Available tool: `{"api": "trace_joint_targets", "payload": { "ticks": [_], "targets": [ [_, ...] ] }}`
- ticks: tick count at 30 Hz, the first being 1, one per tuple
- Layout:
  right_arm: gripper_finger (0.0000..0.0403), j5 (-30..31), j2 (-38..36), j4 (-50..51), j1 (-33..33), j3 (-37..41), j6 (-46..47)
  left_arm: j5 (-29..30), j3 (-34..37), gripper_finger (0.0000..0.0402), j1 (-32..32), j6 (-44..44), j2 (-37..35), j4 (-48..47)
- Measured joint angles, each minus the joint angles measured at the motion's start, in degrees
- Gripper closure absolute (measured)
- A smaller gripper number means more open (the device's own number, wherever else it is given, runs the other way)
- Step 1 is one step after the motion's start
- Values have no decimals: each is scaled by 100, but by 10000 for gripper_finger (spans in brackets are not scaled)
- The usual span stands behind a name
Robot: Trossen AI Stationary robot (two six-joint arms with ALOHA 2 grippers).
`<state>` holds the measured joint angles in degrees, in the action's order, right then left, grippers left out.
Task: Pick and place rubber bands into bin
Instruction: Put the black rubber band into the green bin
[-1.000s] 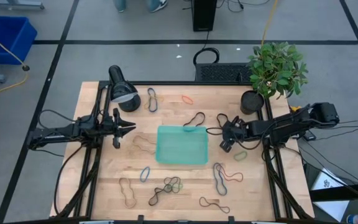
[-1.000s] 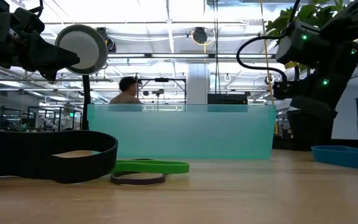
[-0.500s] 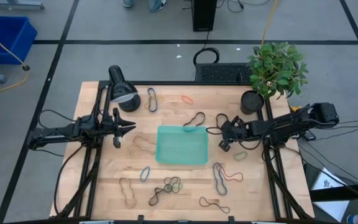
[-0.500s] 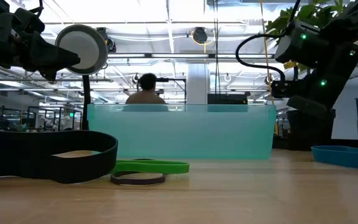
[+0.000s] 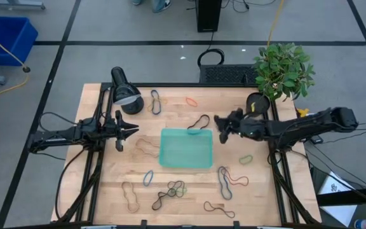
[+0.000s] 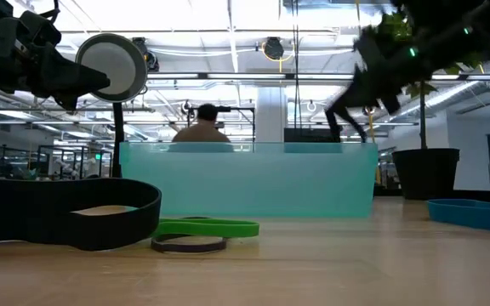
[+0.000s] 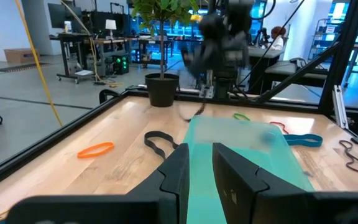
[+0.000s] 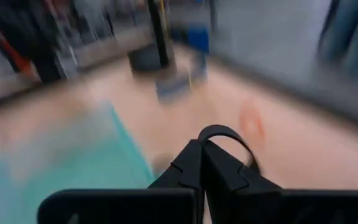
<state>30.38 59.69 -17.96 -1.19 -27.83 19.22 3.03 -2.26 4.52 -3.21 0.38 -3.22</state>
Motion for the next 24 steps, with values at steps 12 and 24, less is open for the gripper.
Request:
{"api": "trace_joint_targets", "payload": {
  "ticks": [12, 24],
  "targets": [
    [402, -576, 90, -2748, -9, -533, -2439, 9, 2, 325, 0, 3, -1, 22],
    [403, -1408, 954, 368, -434, -2423, -2447, 11, 4, 325, 1, 3, 0, 17]
  ]
}}
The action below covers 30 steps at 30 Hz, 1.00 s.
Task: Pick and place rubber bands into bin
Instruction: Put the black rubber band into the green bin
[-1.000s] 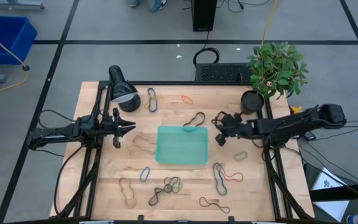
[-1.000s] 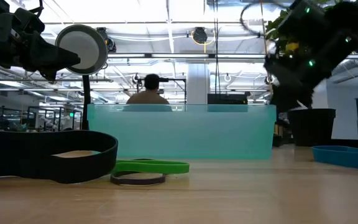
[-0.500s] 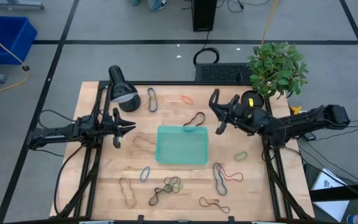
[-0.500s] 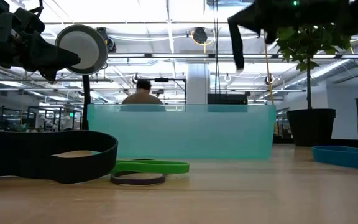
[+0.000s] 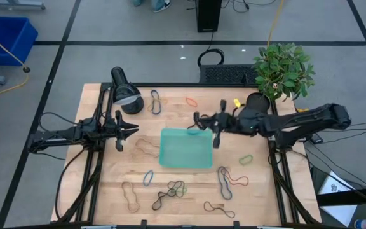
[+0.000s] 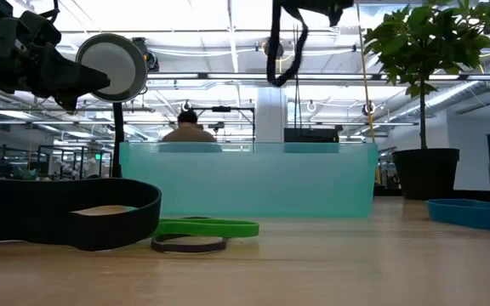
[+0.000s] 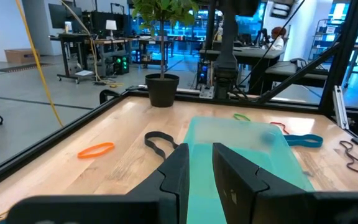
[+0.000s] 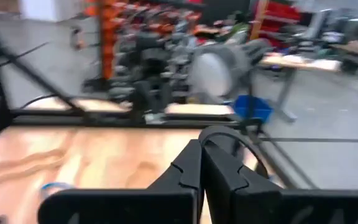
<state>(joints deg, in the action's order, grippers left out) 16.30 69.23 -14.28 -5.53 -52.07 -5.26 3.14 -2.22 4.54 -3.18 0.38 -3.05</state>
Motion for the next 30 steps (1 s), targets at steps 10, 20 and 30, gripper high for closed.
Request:
{"api": "trace_joint_targets", "payload": {
  "ticks": [10, 20, 30],
  "targets": [
    [403, -16, 1167, 103, -322, -33, 337, -1, 0, 325, 0, -2, 0, -9],
    [403, -624, 2263, 87, -344, -31, 1166, -7, 0, 325, 0, -7, 0, -17],
    [403, -768, 3047, 87, -370, -31, 1403, -11, 0, 325, -1, -58, 0, -20]
  ]
}}
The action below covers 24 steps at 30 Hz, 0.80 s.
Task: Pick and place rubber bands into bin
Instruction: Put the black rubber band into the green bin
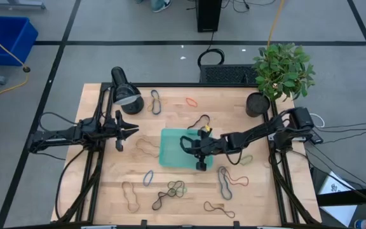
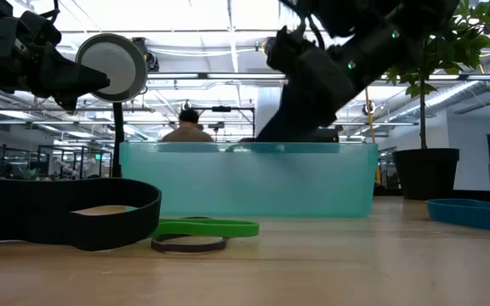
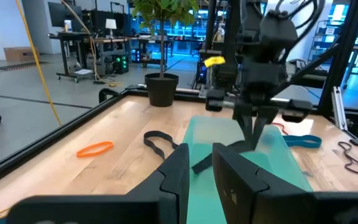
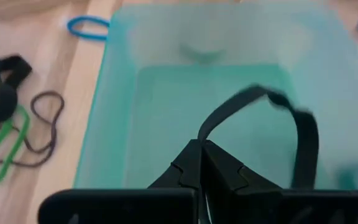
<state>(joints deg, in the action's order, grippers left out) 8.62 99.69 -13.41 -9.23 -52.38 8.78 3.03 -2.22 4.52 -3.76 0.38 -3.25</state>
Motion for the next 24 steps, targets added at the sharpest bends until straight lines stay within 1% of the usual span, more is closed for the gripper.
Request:
{"api": "trace_joint_targets", "payload": {
  "ticks": [9, 19, 24],
  "targets": [
    [401, 17, 193, 43, 0, 4, 1, -7, 0, 325, 0, -18, 0, 0],
    [375, 22, 193, 32, 0, 4, -25, -13, 0, 325, 1, -16, 0, 0],
    [362, 25, 193, 33, 0, 4, 193, -13, 0, 325, 0, -16, 0, 0]
  ]
}}
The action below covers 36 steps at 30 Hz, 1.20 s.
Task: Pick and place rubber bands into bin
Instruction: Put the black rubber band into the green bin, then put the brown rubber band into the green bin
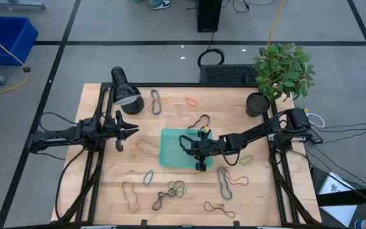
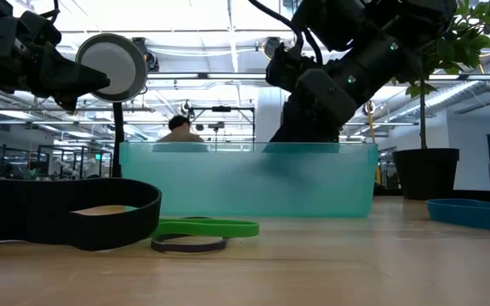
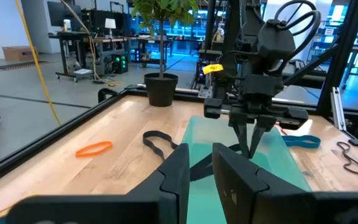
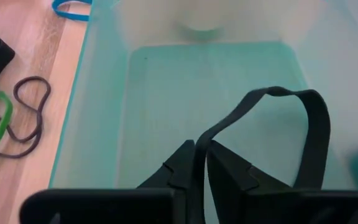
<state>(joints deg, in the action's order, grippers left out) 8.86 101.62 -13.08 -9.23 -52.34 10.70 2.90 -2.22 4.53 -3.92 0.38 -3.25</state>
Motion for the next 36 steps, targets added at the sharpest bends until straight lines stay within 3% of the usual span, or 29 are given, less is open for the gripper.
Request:
{"api": "trace_joint_targets", "payload": {
  "ticks": [9, 15, 25, 36],
  "targets": [
    [278, 2, -41, -43, 17, 0, 63, 4, 12, 325, 1, 2, 0, 99],
    [239, 12, -598, -37, 52, 4, 53, 15, 22, 325, -1, -185, -2, 402],
    [236, 33, -1782, 12, 192, 187, -558, -301, 17, 325, -6, -781, 210, 205],
    [234, 46, -2555, 9, 369, 829, -428, -284, 9, 325, -6, -979, 413, 211]
  ]
}}
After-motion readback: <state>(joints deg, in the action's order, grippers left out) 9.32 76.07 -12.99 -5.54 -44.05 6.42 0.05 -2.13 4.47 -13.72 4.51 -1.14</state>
